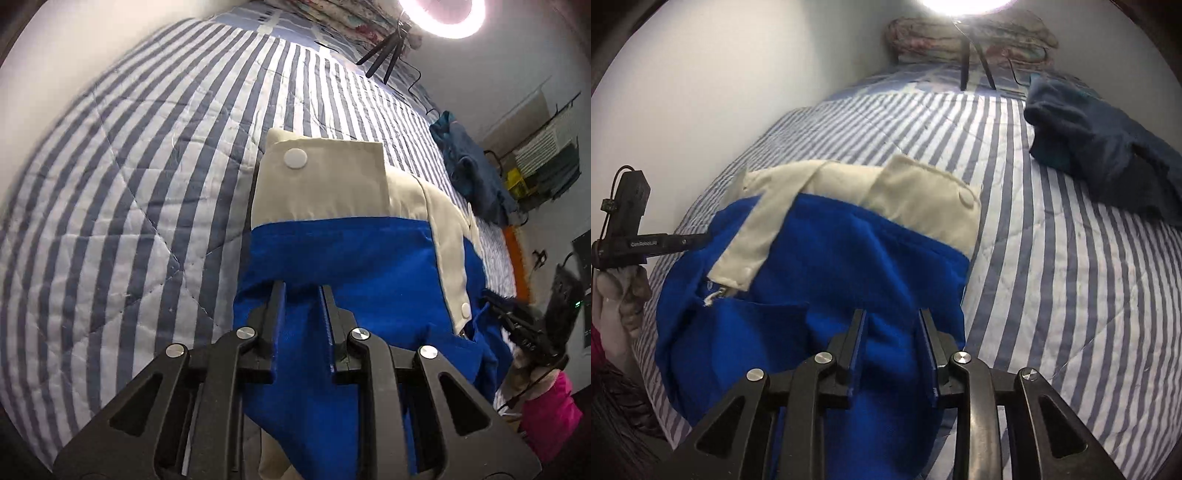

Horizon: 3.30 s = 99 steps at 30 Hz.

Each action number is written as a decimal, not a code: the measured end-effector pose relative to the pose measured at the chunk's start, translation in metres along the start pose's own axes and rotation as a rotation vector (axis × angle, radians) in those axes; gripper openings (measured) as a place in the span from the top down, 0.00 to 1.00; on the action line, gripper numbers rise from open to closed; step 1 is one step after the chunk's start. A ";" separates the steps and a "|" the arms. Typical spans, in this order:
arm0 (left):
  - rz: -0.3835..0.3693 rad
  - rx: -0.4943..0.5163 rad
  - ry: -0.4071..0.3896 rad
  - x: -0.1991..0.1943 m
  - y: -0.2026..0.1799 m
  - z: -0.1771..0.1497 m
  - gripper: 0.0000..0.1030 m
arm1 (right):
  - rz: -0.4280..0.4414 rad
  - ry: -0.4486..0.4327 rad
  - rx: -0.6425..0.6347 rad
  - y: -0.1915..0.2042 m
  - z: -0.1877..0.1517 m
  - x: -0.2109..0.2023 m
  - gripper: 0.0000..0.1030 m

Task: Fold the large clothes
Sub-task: 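Grip the bundle's cream-edged side with both grippers, then lift the blue bundle off the bed with both grippers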

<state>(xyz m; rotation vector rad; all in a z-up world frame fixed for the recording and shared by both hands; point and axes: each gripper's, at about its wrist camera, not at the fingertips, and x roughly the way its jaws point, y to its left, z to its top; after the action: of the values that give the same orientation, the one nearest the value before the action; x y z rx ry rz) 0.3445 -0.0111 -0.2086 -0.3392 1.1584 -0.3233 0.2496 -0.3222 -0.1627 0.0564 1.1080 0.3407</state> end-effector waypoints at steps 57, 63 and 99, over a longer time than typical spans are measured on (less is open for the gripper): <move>-0.170 -0.062 0.026 -0.011 -0.021 0.037 0.77 | 0.237 0.009 0.201 -0.003 0.041 0.010 0.77; -0.184 -0.043 -0.011 -0.028 -0.034 0.033 0.79 | 0.157 -0.030 0.097 0.033 0.051 -0.014 0.80; -0.389 0.297 -0.050 0.048 -0.293 0.118 0.81 | -0.216 -0.244 0.106 -0.140 0.075 -0.161 0.82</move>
<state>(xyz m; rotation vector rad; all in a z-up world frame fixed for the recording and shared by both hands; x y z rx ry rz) 0.4502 -0.2845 -0.0821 -0.3074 0.9741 -0.8141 0.2851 -0.4930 -0.0197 0.0694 0.8799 0.0786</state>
